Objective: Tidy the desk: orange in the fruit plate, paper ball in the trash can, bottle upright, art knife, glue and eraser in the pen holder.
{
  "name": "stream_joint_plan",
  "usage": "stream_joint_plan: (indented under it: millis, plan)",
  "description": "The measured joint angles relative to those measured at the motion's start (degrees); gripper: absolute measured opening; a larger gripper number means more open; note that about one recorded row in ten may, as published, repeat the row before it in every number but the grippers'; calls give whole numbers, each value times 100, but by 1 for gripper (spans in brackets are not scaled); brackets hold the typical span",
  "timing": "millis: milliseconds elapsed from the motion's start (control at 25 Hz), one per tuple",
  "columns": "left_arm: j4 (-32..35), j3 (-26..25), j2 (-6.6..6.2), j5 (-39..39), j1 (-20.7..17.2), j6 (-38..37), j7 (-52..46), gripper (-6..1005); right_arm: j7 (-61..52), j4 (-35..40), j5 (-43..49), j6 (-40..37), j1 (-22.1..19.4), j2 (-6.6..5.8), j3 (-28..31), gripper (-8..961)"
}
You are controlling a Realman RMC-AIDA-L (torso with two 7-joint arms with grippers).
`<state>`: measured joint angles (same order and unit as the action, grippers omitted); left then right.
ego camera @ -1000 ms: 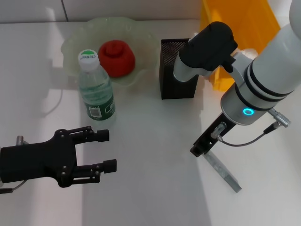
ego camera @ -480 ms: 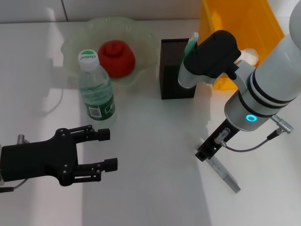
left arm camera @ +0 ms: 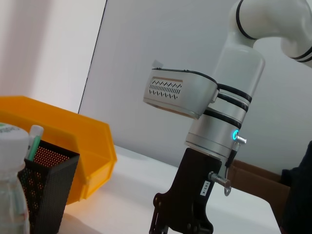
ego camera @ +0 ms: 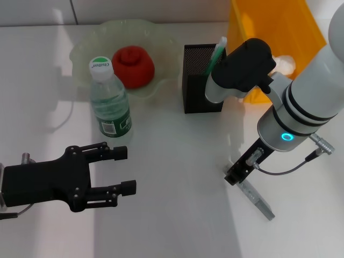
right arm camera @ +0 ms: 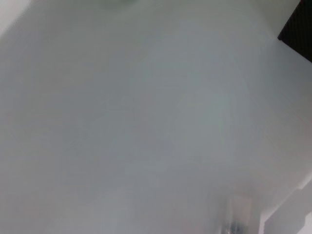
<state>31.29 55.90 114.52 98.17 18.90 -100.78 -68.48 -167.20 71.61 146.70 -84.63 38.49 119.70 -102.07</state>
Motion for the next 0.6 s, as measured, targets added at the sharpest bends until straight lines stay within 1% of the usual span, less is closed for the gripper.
stream_joint_plan:
  millis: [360,440,600]
  plan:
    - [0,0,0,0,0,-14,1,781,-1,-91,1,106,29,0,-252,214]
    - [0,0,1,0,-1,-18,1,781,-4,-16,0,106,3,0,-256,193]
    - [15,0,0,-3,-22,-35,2,781,-14,378,0,14,-134,-18,-209,164]
